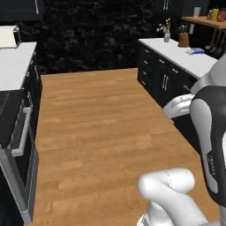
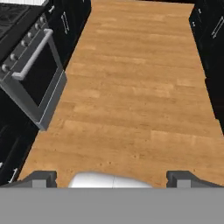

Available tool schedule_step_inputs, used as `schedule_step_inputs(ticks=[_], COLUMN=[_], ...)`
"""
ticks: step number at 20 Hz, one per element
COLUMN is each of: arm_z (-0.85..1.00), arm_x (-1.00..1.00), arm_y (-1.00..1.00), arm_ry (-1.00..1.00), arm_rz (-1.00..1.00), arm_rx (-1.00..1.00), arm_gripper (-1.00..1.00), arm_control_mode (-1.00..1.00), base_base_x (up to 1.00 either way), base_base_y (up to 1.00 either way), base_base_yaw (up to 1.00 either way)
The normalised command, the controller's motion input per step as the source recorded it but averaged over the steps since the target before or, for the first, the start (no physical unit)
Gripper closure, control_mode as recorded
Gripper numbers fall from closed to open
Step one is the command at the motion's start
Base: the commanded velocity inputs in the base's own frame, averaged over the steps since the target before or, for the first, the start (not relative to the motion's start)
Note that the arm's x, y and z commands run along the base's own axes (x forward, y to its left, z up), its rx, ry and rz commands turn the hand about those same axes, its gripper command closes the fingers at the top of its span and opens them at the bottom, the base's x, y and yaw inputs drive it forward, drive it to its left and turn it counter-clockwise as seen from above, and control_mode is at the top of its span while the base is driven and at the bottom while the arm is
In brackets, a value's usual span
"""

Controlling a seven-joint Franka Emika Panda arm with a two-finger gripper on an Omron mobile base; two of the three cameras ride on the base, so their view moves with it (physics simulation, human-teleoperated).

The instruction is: Gather all objects into one cabinet and sort the glasses and bowls to opposite sides.

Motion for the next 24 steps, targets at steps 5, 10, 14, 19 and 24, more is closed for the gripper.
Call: schedule_step_inputs(ticks=[5,10,14,19,24], arm_z=[0.0,0.0,0.0,0.0,0.0], arm_x=[0.0,0.0,0.0,0.0,0.0], arm_y=[0.0,0.0,0.0,0.0,0.0], arm_ry=[0.0,0.0,0.0,0.0,0.0], arm_rz=[0.0,0.0,0.0,0.0,0.0], arm_rx=[0.0,0.0,0.0,0.0,0.0], arm_gripper=[-1.0,-1.0,-1.0,-1.0,-1.0], arm_control_mode=[1.0,1.0,1.0,1.0,1.0], base_base_x=[0.55,0.23,1.0,1.0,1.0], base_base_y=[0.23,0.0,0.11,0.01,0.0], base_base_yaw=[-0.54,-0.13,0.06,0.13,0.1])
